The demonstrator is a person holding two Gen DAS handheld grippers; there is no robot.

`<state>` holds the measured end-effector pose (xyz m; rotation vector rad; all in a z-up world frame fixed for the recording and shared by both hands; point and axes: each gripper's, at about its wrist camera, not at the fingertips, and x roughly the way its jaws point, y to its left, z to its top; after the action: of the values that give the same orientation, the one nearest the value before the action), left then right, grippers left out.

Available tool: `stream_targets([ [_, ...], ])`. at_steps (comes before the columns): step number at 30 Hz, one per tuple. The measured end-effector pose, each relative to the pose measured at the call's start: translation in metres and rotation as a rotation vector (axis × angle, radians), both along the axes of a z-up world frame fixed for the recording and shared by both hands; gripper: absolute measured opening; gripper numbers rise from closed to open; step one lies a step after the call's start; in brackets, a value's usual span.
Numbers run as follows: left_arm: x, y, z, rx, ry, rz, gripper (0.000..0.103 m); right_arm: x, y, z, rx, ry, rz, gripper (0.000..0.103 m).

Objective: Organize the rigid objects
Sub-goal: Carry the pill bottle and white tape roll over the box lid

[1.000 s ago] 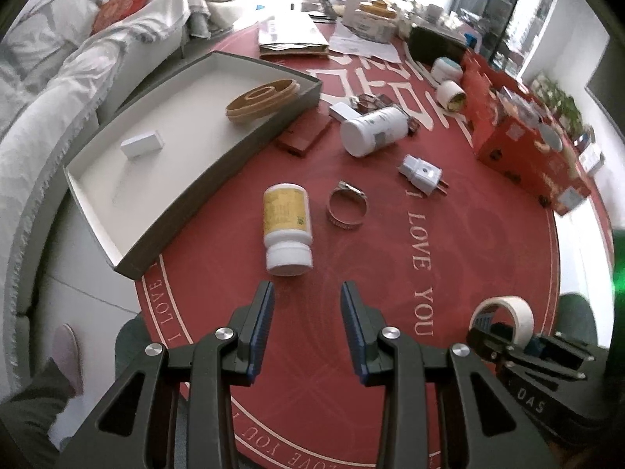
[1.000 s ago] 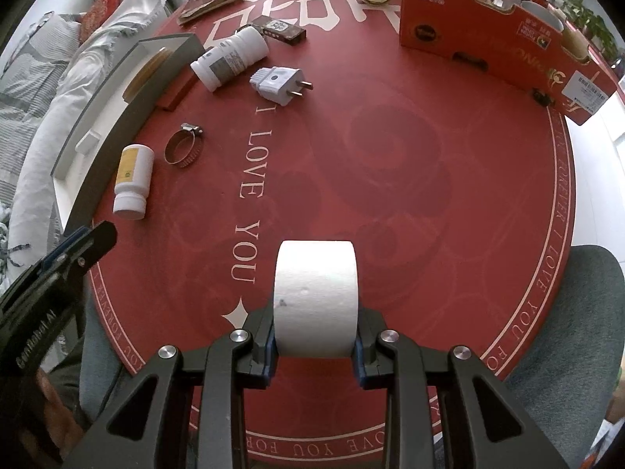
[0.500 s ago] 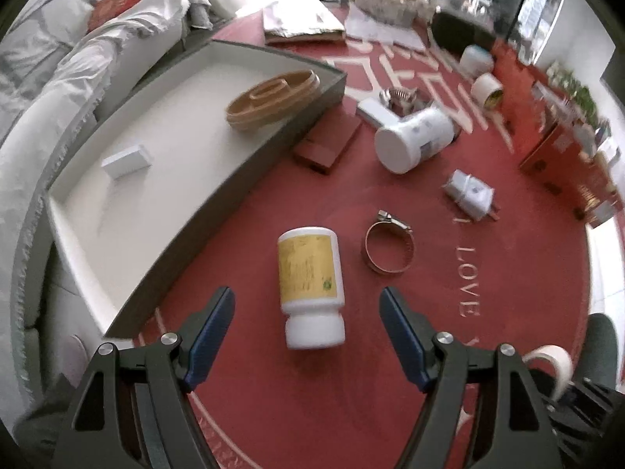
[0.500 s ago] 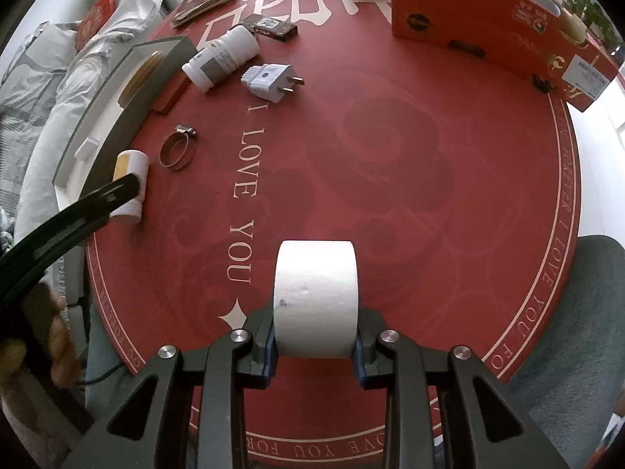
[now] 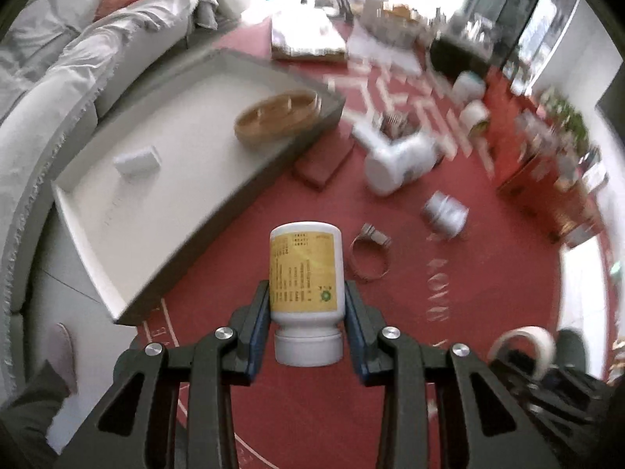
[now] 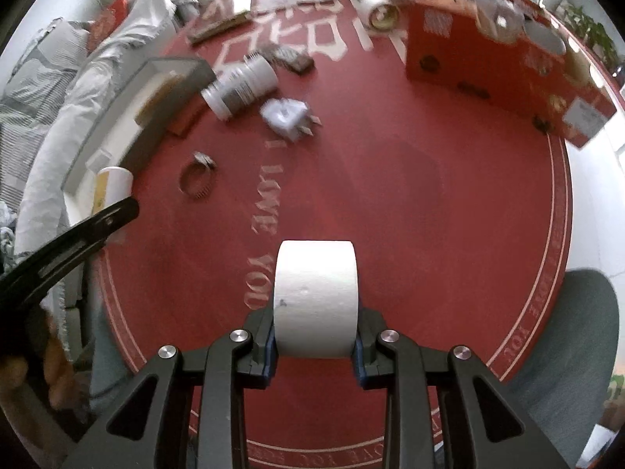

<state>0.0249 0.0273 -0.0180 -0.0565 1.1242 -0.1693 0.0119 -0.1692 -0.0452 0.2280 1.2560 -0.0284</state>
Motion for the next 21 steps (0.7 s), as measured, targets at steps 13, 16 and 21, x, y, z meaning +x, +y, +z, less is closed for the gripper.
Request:
stream_targets([
  [13,0.031,0.047,0.152,-0.128,-0.28,0.169,0.038,0.085,0.05,0.106,0.131,-0.258,0.095,0.03],
  [16,0.039,0.063,0.168,-0.112,-0.33,0.219,0.038,0.106,0.067,0.12,0.164,-0.301,0.128,0.03],
  [21,0.05,0.084,0.167,-0.065,-0.365,0.291,0.038,0.126,0.091,0.12,0.223,-0.324,0.174,0.03],
])
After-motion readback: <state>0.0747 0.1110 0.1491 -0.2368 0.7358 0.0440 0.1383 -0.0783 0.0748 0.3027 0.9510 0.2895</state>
